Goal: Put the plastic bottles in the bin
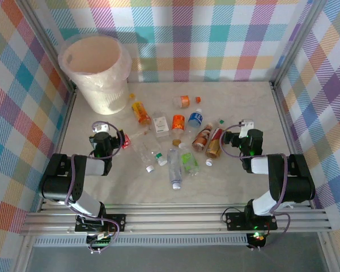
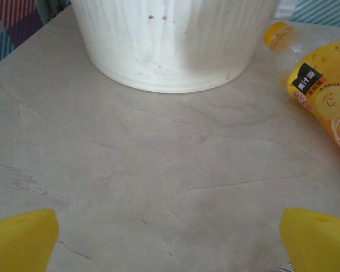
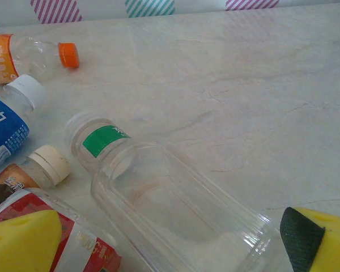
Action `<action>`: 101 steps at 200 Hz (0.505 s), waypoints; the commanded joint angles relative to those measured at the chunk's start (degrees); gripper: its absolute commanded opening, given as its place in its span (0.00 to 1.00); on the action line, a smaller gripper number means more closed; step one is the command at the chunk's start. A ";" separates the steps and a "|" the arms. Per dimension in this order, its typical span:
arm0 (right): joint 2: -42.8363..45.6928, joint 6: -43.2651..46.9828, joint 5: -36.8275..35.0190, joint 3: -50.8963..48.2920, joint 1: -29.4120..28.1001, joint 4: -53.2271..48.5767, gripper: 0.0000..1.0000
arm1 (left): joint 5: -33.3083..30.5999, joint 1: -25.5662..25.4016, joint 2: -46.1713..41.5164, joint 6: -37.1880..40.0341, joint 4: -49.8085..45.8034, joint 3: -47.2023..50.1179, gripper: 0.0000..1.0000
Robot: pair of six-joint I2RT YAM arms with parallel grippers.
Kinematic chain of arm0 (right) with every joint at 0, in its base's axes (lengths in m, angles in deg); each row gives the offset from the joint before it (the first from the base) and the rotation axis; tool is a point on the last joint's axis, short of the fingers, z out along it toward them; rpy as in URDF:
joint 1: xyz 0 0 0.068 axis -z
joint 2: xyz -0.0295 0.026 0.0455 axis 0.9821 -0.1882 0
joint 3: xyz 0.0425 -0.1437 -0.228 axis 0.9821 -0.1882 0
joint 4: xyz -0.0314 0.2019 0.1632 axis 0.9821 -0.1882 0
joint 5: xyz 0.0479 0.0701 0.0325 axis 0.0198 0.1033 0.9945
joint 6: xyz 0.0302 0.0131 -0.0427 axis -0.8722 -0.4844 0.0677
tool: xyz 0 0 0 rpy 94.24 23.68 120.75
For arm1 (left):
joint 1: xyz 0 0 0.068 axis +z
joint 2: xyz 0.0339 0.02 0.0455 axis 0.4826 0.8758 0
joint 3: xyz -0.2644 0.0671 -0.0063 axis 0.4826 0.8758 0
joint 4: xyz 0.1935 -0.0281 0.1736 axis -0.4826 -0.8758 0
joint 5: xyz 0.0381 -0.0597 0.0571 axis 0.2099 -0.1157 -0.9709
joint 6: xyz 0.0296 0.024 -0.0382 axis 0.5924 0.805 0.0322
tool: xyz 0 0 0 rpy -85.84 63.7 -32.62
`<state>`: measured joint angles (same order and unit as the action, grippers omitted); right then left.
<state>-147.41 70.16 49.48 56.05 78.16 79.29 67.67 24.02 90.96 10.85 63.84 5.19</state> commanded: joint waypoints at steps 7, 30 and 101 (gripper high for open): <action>-0.32 0.64 0.24 0.31 -0.06 1.79 1.00 | -0.73 -0.43 -0.11 0.90 0.53 0.37 1.00; -0.37 0.51 0.27 0.31 -0.03 1.72 1.00 | -0.75 -0.45 -0.11 0.91 0.54 0.32 1.00; -0.27 0.30 1.88 0.41 0.74 1.29 1.00 | -0.74 -0.48 -0.19 0.94 0.77 0.52 1.00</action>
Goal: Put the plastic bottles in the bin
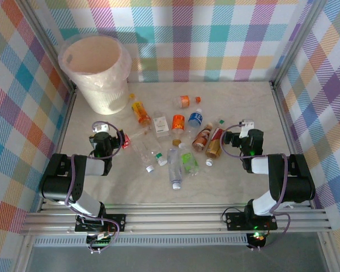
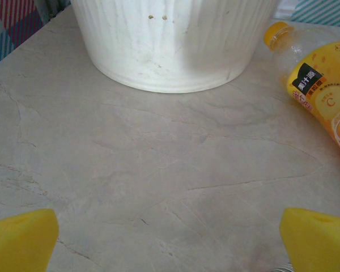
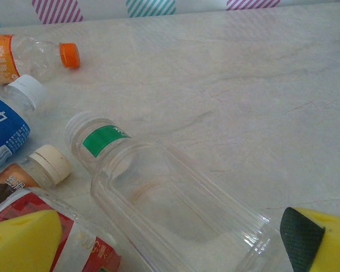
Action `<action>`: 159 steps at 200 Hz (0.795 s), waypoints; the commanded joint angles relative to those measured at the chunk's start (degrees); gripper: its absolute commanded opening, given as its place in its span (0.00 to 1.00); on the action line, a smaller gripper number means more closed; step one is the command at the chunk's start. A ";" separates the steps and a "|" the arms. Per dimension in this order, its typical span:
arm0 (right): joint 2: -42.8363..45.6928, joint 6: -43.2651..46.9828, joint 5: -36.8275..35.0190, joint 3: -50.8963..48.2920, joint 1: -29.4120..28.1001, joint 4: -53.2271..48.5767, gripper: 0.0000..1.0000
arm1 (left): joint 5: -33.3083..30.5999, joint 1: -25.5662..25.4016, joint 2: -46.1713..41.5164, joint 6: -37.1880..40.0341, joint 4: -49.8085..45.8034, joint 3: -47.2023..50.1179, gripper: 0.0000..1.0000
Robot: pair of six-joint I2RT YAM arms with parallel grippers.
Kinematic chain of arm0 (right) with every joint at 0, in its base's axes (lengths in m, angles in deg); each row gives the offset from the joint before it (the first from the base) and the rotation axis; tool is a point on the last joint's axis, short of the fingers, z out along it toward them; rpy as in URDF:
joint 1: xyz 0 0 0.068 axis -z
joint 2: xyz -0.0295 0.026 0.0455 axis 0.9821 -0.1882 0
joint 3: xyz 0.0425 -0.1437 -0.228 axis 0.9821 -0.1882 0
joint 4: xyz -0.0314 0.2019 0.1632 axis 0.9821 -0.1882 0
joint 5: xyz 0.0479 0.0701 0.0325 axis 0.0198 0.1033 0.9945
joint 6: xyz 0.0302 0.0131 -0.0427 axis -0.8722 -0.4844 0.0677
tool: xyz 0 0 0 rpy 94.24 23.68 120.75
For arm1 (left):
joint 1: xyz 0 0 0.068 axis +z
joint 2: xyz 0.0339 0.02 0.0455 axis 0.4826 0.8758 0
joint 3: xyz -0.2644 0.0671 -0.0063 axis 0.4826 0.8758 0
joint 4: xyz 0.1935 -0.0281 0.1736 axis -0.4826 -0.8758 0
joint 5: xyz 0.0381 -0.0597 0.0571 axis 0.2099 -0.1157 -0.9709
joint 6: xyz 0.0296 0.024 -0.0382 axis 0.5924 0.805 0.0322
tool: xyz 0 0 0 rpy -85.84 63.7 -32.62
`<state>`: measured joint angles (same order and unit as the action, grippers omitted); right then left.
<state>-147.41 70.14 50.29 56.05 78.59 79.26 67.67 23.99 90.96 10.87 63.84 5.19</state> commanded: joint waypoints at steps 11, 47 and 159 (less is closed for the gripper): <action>-0.28 0.31 1.06 0.40 0.32 1.32 1.00 | -0.60 -0.41 -0.15 0.95 0.88 0.61 1.00; -0.25 0.32 1.07 0.40 0.28 1.36 1.00 | -0.61 -0.41 -0.19 0.93 1.02 0.61 1.00; 19.11 -14.32 -3.24 13.67 0.29 -41.03 1.00 | -3.57 -0.85 -21.88 -10.43 -30.26 -6.19 1.00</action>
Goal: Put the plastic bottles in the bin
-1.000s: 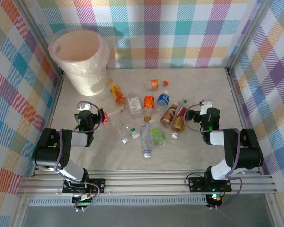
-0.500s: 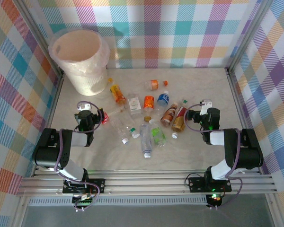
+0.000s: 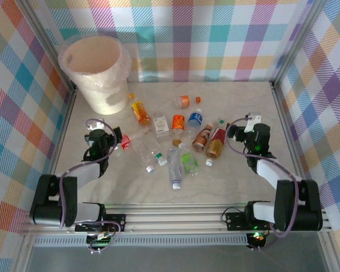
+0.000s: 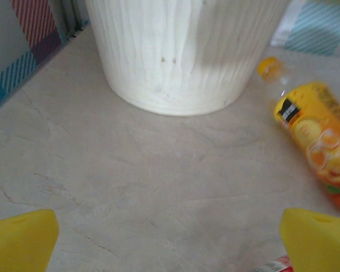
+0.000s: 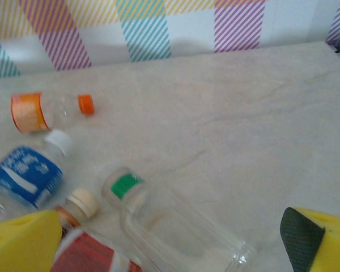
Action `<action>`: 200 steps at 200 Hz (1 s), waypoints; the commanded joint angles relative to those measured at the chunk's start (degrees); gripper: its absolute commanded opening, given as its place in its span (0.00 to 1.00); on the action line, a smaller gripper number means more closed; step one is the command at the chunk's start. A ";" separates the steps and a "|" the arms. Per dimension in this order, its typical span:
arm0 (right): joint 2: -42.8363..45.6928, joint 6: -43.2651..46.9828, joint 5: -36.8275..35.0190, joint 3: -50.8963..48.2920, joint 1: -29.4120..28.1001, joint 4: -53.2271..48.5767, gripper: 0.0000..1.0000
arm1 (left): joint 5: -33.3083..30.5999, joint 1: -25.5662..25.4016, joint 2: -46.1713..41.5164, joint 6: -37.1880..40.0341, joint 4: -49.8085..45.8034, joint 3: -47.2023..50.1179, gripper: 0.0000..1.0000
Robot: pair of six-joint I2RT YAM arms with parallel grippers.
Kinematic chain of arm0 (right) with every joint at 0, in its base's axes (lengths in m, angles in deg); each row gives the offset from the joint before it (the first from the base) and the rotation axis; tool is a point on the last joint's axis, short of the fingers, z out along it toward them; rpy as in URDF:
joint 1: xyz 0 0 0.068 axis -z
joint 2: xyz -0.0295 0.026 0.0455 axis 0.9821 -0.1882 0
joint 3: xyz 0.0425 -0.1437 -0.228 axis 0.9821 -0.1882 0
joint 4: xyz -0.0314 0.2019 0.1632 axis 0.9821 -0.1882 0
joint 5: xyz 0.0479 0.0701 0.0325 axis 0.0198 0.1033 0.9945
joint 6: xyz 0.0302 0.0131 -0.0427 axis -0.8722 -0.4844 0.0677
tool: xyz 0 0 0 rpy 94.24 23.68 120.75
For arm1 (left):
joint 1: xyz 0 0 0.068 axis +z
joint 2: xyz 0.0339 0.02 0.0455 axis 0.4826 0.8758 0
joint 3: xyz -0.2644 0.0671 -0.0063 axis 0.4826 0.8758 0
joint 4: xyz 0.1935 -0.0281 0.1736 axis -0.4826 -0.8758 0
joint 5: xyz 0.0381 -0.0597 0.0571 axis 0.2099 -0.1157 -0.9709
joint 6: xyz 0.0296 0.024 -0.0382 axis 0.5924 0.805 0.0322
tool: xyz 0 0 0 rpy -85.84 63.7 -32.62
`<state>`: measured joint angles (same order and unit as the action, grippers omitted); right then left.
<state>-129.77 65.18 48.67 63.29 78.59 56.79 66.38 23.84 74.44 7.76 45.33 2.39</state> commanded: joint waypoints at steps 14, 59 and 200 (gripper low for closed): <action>0.32 -14.81 -1.70 10.55 0.30 -27.17 1.00 | -2.36 -0.78 -8.13 -12.54 -17.64 -5.17 1.00; -3.92 -33.61 7.62 18.22 -0.19 -50.31 1.00 | 3.72 -0.93 -10.07 -28.84 -41.47 -13.94 1.00; -12.56 -35.75 2.45 14.56 -17.97 -48.93 1.00 | 22.21 -2.75 -10.17 -35.39 -49.48 -16.86 1.00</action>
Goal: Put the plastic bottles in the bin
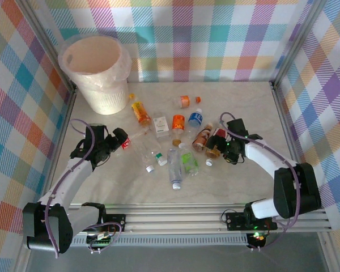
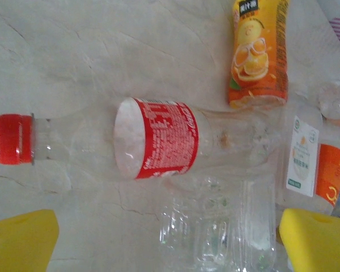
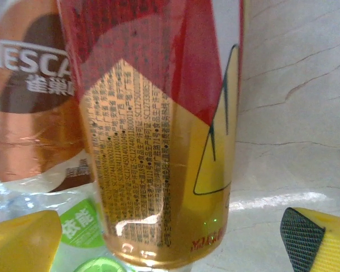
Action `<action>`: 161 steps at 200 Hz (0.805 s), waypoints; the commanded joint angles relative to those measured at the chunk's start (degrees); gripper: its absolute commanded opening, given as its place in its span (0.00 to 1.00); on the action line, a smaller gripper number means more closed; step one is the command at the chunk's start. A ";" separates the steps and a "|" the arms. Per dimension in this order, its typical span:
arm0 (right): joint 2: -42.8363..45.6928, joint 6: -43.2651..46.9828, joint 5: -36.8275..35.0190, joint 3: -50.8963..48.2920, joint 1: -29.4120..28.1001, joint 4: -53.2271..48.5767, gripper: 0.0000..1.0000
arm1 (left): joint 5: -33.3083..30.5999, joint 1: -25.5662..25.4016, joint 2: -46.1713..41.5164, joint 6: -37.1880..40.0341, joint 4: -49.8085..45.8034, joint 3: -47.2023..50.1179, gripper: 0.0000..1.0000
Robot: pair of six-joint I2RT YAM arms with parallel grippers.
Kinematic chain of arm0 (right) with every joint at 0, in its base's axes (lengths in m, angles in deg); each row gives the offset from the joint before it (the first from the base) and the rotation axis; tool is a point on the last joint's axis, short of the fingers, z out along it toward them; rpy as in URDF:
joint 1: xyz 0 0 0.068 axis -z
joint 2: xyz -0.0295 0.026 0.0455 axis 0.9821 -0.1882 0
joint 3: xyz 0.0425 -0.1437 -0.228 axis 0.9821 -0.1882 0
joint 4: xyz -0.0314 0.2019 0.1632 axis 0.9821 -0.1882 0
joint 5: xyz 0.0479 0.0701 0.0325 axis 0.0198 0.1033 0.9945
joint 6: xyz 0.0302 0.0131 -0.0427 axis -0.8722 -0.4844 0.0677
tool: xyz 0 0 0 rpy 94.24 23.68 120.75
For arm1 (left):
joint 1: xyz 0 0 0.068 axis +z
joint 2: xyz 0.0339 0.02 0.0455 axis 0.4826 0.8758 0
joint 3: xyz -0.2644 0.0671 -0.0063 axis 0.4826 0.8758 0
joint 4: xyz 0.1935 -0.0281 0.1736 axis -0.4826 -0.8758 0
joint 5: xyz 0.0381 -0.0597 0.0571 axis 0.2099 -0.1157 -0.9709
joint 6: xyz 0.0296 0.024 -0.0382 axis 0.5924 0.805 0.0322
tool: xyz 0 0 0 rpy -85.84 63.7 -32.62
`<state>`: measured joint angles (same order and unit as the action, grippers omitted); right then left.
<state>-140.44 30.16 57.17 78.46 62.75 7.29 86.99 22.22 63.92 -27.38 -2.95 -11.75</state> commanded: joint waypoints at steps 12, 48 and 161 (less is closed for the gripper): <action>-2.77 -1.27 -8.59 -1.35 -2.16 1.27 0.98 | 2.42 -1.76 1.48 -0.07 -0.84 -3.10 1.00; -4.73 4.29 -11.06 -2.97 -2.63 8.18 0.92 | 3.11 -5.09 4.26 -0.22 0.68 -3.98 1.00; 1.43 13.72 -13.69 -7.05 -4.35 10.39 0.59 | 5.99 -20.42 11.06 -2.78 9.75 -9.47 1.00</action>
<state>-142.78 38.90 43.91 72.23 59.16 15.86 92.13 4.69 74.02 -28.26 0.46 -20.23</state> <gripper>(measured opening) 0.667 0.998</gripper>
